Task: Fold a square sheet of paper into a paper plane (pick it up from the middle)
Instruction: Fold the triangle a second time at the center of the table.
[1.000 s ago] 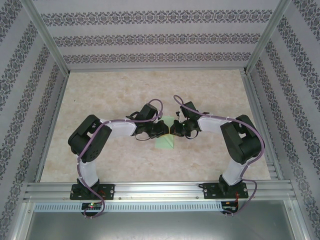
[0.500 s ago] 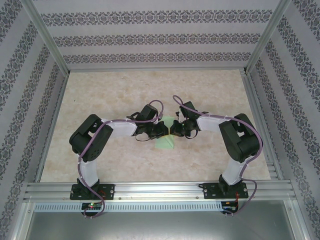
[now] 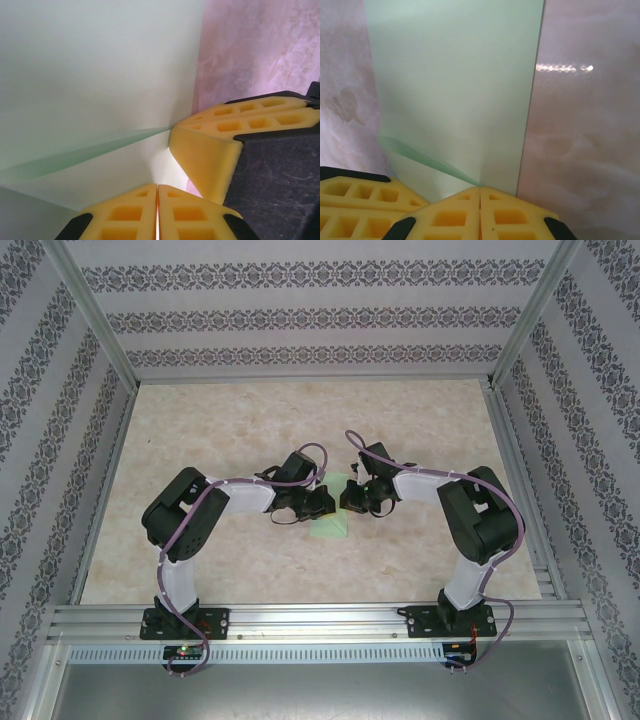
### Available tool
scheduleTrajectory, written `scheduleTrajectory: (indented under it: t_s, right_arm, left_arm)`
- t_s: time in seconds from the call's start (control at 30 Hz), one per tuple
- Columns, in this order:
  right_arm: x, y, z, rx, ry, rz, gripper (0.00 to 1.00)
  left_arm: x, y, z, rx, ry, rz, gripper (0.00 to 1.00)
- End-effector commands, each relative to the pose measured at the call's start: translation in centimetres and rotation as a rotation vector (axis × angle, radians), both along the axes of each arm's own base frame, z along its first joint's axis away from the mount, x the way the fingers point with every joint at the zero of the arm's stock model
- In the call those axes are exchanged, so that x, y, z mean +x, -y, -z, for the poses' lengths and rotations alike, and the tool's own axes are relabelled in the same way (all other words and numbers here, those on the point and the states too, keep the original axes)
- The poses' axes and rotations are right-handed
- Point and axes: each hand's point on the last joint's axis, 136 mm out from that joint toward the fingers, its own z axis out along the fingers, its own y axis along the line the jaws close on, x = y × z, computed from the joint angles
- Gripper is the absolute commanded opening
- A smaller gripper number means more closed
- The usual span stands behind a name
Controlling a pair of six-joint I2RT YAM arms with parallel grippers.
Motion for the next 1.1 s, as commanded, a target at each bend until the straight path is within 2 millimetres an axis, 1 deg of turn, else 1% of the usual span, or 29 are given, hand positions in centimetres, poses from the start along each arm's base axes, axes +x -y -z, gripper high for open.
scheduleTrajectory:
  t_s: [0.0,0.43,0.67,0.77,0.9,0.93,1.0,1.07]
  right_arm:
    - [0.7,0.3,0.5,-0.018,0.009,0.001,0.08]
    - [0.5,0.4,0.7,-0.023,0.0,0.001,0.09]
    - [0.6,0.5,0.4,-0.031,0.004,0.003,0.1]
    - [0.9,0.6,-0.7,-0.035,0.018,0.013,0.14]
    - [1.6,0.9,-3.6,-0.03,0.079,0.049,0.24]
    - [1.6,1.1,-4.1,-0.032,0.091,0.057,0.25]
    - [1.1,1.5,-5.1,-0.035,0.109,0.071,0.26]
    - [0.1,1.3,-5.2,-0.024,0.102,0.071,0.26]
  left_arm:
    - [-0.1,0.0,0.5,0.031,0.002,0.016,0.1]
    - [-0.5,-0.8,1.7,0.081,-0.042,-0.011,0.09]
    - [-0.8,-1.3,2.7,0.12,-0.075,-0.024,0.08]
    - [-1.0,-1.6,3.2,0.139,-0.093,-0.03,0.08]
    - [-1.2,-2.0,3.7,0.166,-0.112,-0.04,0.08]
    - [-1.2,-2.1,3.7,0.168,-0.111,-0.042,0.07]
    - [-1.3,-2.2,3.9,0.174,-0.116,-0.048,0.07]
    - [-1.3,-2.2,3.9,0.175,-0.117,-0.049,0.07]
